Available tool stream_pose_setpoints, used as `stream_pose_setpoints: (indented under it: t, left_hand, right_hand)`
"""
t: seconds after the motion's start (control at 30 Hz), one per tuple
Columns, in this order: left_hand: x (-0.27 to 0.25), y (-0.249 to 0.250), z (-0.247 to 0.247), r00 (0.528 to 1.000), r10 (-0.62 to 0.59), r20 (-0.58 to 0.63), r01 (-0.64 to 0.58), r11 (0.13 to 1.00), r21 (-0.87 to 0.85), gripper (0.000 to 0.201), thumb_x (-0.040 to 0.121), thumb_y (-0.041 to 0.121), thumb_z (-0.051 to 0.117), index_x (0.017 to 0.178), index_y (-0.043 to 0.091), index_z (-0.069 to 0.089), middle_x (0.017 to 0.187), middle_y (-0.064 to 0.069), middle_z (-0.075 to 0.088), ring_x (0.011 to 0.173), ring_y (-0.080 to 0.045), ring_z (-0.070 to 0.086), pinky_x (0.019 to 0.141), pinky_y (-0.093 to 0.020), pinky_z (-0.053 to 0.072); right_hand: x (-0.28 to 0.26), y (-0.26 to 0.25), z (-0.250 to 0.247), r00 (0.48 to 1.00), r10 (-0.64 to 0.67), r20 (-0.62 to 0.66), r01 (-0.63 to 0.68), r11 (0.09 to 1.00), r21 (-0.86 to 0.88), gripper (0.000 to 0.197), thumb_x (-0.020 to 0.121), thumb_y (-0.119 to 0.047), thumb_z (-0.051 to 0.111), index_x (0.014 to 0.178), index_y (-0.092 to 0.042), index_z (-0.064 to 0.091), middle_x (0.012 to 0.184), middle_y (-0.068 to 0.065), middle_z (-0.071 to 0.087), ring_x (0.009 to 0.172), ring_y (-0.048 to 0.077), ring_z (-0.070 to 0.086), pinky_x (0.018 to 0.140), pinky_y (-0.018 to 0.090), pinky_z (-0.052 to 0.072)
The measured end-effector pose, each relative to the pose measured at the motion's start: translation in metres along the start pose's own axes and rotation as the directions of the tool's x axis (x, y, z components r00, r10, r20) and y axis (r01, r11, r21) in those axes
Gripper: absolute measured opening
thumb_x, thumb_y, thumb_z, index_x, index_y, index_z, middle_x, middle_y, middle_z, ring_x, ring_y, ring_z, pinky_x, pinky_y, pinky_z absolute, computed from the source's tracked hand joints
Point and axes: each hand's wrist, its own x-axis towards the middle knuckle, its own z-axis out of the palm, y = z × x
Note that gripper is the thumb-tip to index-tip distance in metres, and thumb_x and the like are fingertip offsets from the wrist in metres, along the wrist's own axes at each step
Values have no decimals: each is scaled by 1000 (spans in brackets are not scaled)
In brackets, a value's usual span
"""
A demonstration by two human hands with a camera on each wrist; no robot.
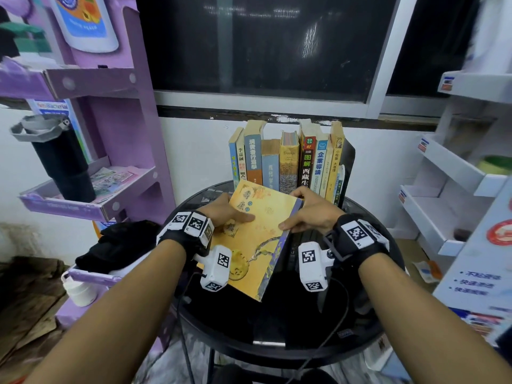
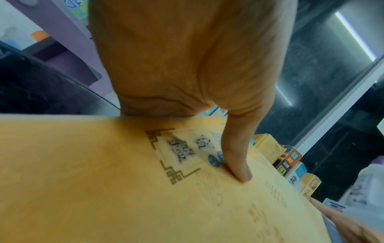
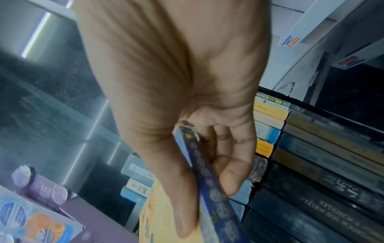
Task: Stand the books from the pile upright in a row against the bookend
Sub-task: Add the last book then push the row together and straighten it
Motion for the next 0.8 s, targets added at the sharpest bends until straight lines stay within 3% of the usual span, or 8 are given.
stream_pose_setpoints:
  t: [0.1, 0.2, 0.27, 0.47, 0.57, 0.67, 0.73, 0.8]
  left_hand:
    - [-2, 5, 3, 996, 86, 21, -80, 978, -192, 67, 68, 22, 84, 122, 11, 45, 111, -12, 67, 100, -31, 67, 91, -50, 52]
    - [-5, 9, 8, 979, 192, 70, -162, 938, -305, 31, 82, 6, 71, 109, 15, 58, 104, -9, 70, 92, -26, 68, 86, -45, 55]
    - [-7, 13, 13, 968, 236, 80, -195, 918, -344, 23, 85, 2, 66, 104, 14, 61, 98, -7, 72, 88, -25, 69, 82, -42, 57]
    - [-7, 27, 25, 948, 300, 105, -245, 900, -360, 23, 85, 1, 64, 104, 13, 60, 91, -3, 75, 81, -20, 72, 75, -37, 60]
    - [-8, 42, 34, 940, 322, 114, -264, 897, -356, 28, 84, 6, 66, 110, 15, 58, 102, -7, 73, 91, -25, 71, 75, -39, 59]
    - [-9, 59, 47, 932, 339, 131, -282, 902, -328, 29, 84, 12, 68, 111, 16, 58, 111, -12, 70, 98, -29, 68, 83, -44, 56]
    - [-10, 70, 57, 924, 353, 145, -298, 904, -306, 21, 86, 12, 67, 106, 17, 61, 105, -7, 71, 93, -24, 69, 79, -38, 57]
    - [-12, 82, 67, 915, 368, 165, -322, 913, -251, 18, 87, 16, 66, 104, 20, 61, 100, 0, 71, 87, -15, 70, 70, -27, 57]
  right_hand:
    - [-8, -3, -9, 998, -55, -23, 56, 997, 48, 56, 70, 7, 80, 108, -17, 47, 109, 10, 64, 93, 27, 68, 81, 45, 58]
    - [-17, -6, -15, 995, -99, -3, 98, 986, 135, 45, 77, 3, 76, 111, -13, 53, 105, 10, 69, 91, 26, 70, 79, 49, 59]
    - [-23, -8, -19, 991, -130, 23, 126, 981, 148, 39, 81, 0, 73, 115, -13, 57, 108, 11, 71, 94, 27, 71, 78, 53, 58]
    - [-42, -16, -38, 985, -165, 55, 160, 983, 87, 39, 89, -8, 67, 126, -18, 57, 110, 14, 71, 92, 31, 71, 75, 53, 59]
    - [-52, -16, -51, 976, -215, 31, 214, 976, 44, 40, 88, -9, 68, 126, -18, 58, 107, 13, 73, 93, 33, 71, 76, 56, 57]
    - [-63, -18, -65, 966, -260, -18, 260, 965, 20, 41, 86, -6, 70, 125, -14, 59, 104, 11, 74, 86, 31, 73, 58, 43, 60]
    - [-72, -18, -75, 958, -278, -68, 279, 960, 3, 40, 86, -4, 69, 124, -12, 59, 99, 11, 75, 78, 29, 74, 46, 31, 56]
    - [-79, -16, -85, 947, -298, -119, 296, 955, -38, 37, 86, -4, 69, 121, -13, 61, 94, 9, 75, 74, 28, 74, 45, 30, 55]
